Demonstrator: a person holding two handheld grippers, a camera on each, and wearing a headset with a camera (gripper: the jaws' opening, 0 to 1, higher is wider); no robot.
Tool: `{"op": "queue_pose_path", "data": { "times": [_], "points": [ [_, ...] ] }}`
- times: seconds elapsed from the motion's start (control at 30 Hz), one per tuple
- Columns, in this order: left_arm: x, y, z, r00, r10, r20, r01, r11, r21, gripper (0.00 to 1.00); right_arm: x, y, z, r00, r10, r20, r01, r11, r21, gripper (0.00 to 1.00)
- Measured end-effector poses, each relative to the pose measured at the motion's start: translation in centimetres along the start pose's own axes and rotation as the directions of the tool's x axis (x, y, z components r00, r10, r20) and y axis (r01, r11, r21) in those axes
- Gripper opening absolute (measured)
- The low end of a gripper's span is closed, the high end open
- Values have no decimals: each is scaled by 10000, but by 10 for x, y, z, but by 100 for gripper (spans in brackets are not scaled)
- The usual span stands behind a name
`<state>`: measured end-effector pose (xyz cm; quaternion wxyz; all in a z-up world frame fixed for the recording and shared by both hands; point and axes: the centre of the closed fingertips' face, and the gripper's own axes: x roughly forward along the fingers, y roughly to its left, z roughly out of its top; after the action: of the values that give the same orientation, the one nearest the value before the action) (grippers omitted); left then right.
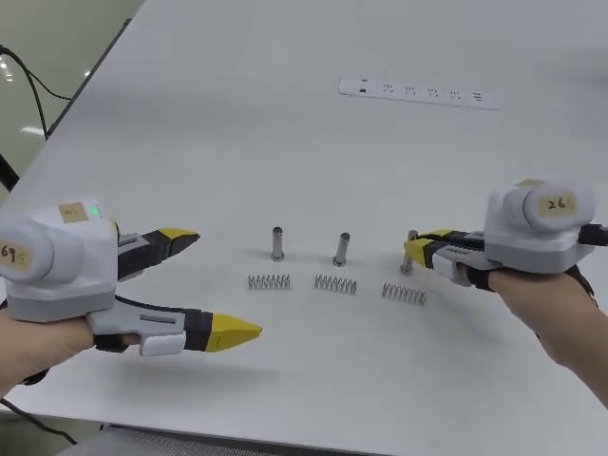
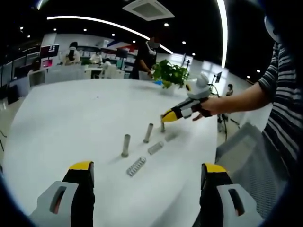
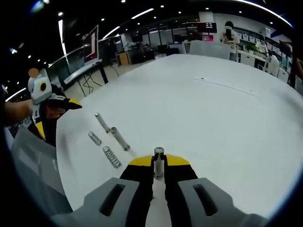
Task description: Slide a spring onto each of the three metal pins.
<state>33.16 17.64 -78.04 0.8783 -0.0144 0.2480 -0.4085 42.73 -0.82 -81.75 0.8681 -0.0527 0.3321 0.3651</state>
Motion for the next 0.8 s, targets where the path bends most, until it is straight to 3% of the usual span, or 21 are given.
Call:
{"op": "queue_pose_path", "data": {
  "times": [0.8],
  "points": [
    [-3,-1,1,10000,-41,33,41,10000,5,90,-10,7,-10,9999,4,-134,-15,9969,-786,5]
  ]
}}
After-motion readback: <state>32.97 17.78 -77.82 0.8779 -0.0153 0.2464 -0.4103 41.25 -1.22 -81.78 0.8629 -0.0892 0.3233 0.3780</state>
